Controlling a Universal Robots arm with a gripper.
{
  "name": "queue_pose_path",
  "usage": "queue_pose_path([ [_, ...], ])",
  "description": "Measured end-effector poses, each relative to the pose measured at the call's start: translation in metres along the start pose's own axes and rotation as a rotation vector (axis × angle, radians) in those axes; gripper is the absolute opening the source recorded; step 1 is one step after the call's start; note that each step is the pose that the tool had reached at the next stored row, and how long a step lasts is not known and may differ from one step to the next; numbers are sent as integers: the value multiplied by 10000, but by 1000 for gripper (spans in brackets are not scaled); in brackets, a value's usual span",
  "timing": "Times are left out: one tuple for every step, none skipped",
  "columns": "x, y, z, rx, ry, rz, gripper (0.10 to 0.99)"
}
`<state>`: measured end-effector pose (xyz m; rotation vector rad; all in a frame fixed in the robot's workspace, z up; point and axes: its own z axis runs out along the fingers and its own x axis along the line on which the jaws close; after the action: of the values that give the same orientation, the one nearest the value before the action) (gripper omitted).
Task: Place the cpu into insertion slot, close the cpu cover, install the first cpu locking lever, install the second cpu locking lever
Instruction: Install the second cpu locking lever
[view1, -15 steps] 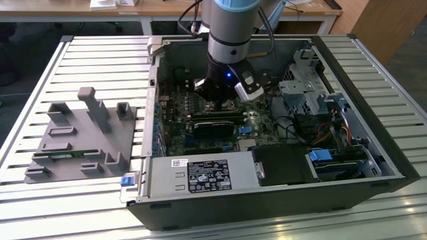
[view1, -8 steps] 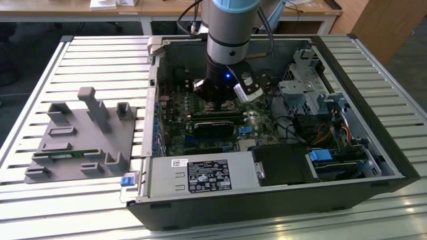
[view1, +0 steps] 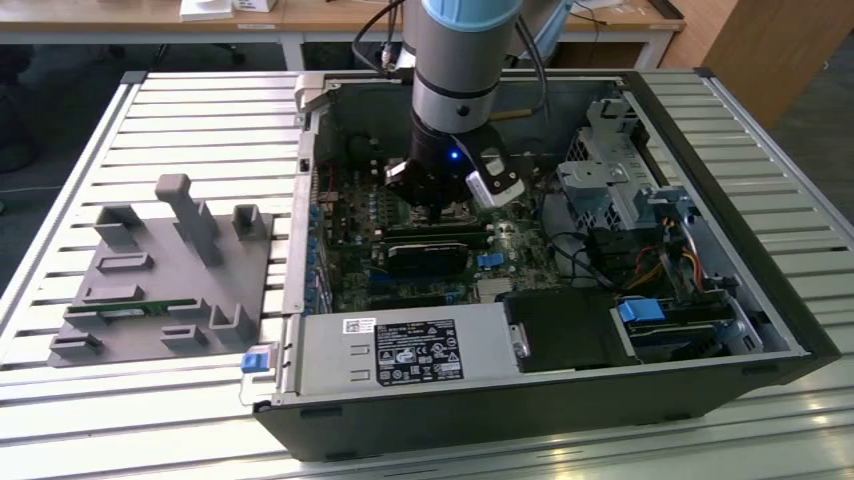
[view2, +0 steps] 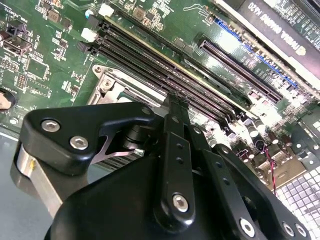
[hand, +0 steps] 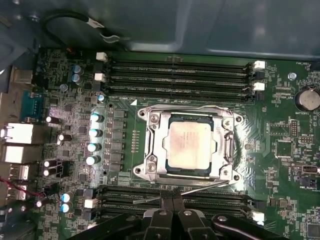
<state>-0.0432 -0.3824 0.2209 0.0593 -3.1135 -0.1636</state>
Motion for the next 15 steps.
queue_pose_path([
  [4,-5,0,-27,-1,1,106],
  [12,-7,0,-55,-2,1,106],
  [24,-9,0,-88,-4,-1,106],
  [39,-10,1,-119,-5,-3,106],
  [54,-11,2,-145,-6,-4,106],
  [70,-12,3,-169,-7,-4,106],
  [78,-12,7,-199,-8,-4,106],
  [80,-13,16,-235,-10,-6,106],
  [81,-13,27,-265,-11,-7,106],
  [81,-15,40,-277,-12,-7,106],
  [81,-17,55,-281,-11,-7,106],
  [81,-19,72,-284,-11,-6,106],
  [81,-21,88,-286,-11,-6,106],
  [81,-22,101,-288,-11,-6,106],
  [81,-24,110,-299,-11,-4,106],
])
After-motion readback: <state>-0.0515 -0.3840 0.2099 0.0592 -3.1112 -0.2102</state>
